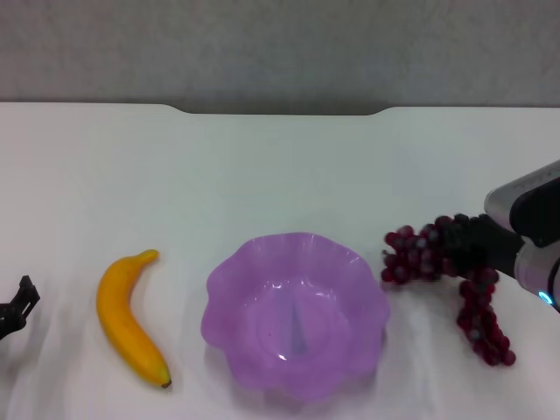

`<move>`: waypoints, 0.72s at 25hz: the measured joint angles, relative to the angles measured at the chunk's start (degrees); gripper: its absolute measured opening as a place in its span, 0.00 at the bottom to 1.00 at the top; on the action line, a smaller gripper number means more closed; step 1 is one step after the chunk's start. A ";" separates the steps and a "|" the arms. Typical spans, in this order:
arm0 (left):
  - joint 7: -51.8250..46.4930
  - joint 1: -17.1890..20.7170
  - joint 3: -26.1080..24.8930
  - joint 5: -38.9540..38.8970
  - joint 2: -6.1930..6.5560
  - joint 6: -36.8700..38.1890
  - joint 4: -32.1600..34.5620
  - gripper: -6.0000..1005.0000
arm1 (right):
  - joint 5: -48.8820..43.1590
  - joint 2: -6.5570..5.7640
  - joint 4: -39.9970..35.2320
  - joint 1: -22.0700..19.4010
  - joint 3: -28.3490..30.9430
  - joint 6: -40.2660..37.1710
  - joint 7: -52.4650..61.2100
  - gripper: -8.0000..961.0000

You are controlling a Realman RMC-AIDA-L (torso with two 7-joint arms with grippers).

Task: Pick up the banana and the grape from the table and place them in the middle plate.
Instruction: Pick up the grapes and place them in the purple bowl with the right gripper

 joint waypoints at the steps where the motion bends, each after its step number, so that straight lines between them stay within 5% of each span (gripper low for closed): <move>1: 0.00 0.09 0.00 0.00 0.00 0.00 0.00 0.87 | 0.01 0.03 0.38 -0.46 -0.55 -1.09 -0.08 0.15; 11: 0.00 0.40 0.00 0.00 0.00 0.12 0.00 0.87 | 0.00 -0.10 6.28 -5.52 -3.51 -16.04 -5.11 0.14; 18: 0.00 0.14 0.00 0.00 0.05 0.13 0.00 0.87 | 0.00 -0.13 6.67 -4.44 -6.76 -22.39 -6.44 0.13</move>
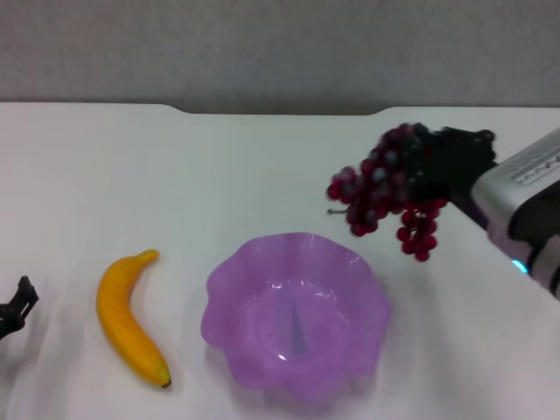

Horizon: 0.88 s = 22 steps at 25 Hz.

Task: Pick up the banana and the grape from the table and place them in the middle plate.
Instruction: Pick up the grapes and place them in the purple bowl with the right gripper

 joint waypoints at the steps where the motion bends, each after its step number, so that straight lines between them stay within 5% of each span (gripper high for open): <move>1: 0.00 -0.02 0.00 0.00 -0.01 -0.02 0.00 0.87 | 0.00 -0.02 0.01 0.36 -0.88 -0.33 -0.03 0.13; 12: 0.00 -0.67 0.29 0.02 -0.18 -0.15 -0.01 0.88 | 0.58 0.20 -3.52 6.61 -8.13 -3.59 0.23 0.13; 22: -0.03 -0.80 0.44 0.16 -0.30 -0.22 -0.13 0.88 | 0.71 0.41 -10.18 8.24 -13.36 -7.39 4.33 0.12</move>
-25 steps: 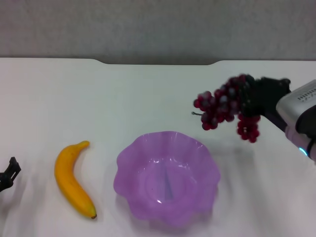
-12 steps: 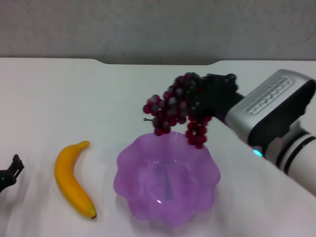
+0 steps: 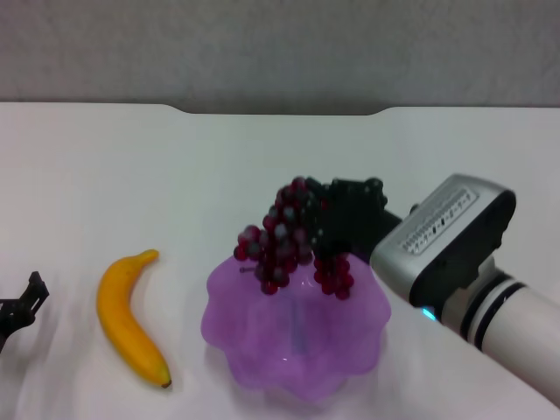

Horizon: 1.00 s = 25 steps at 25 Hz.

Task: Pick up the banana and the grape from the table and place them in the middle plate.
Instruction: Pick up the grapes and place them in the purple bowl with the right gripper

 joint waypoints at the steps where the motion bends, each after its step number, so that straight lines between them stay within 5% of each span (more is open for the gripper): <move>1: 0.00 0.00 0.00 0.00 -0.01 0.00 0.00 0.88 | 0.00 0.01 -0.79 0.11 -0.45 -0.32 0.37 0.12; 12: -0.14 -0.10 0.00 -0.13 -0.02 0.00 -0.02 0.88 | -0.02 0.10 -7.42 1.20 -3.60 -1.87 1.56 0.13; 21: -0.17 0.03 -0.15 -0.17 -0.01 0.01 0.05 0.88 | -0.01 0.09 -14.19 0.94 -6.31 -14.75 3.87 0.17; 25: -0.21 -0.09 -0.17 -0.17 -0.01 0.01 0.00 0.88 | -0.01 0.15 -20.03 1.50 -7.46 -24.23 7.79 0.37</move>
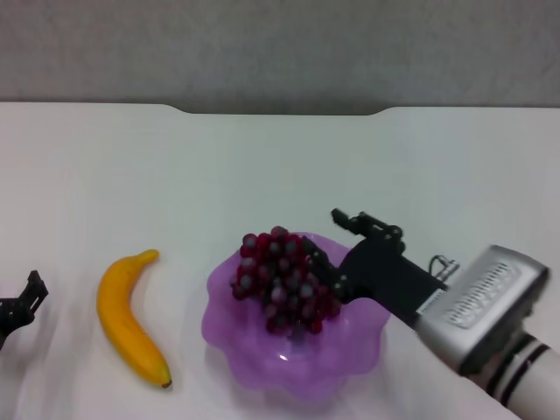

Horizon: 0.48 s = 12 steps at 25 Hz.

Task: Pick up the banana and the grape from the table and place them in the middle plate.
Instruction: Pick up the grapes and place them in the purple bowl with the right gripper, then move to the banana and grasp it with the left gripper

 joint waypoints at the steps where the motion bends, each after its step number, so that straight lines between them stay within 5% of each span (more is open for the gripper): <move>1: 0.01 -0.06 0.02 0.00 0.00 0.00 -0.08 0.88 | 0.00 0.05 -1.96 0.26 -0.39 -3.20 1.66 0.43; 10: -0.18 -0.10 0.17 0.01 0.00 0.00 -0.19 0.88 | 5.19 -0.09 -14.94 1.49 1.87 -19.98 22.56 0.80; 12: -0.38 -0.09 0.19 0.08 0.00 0.00 -0.38 0.88 | 5.65 -0.10 -19.59 3.18 1.54 -22.49 26.58 0.79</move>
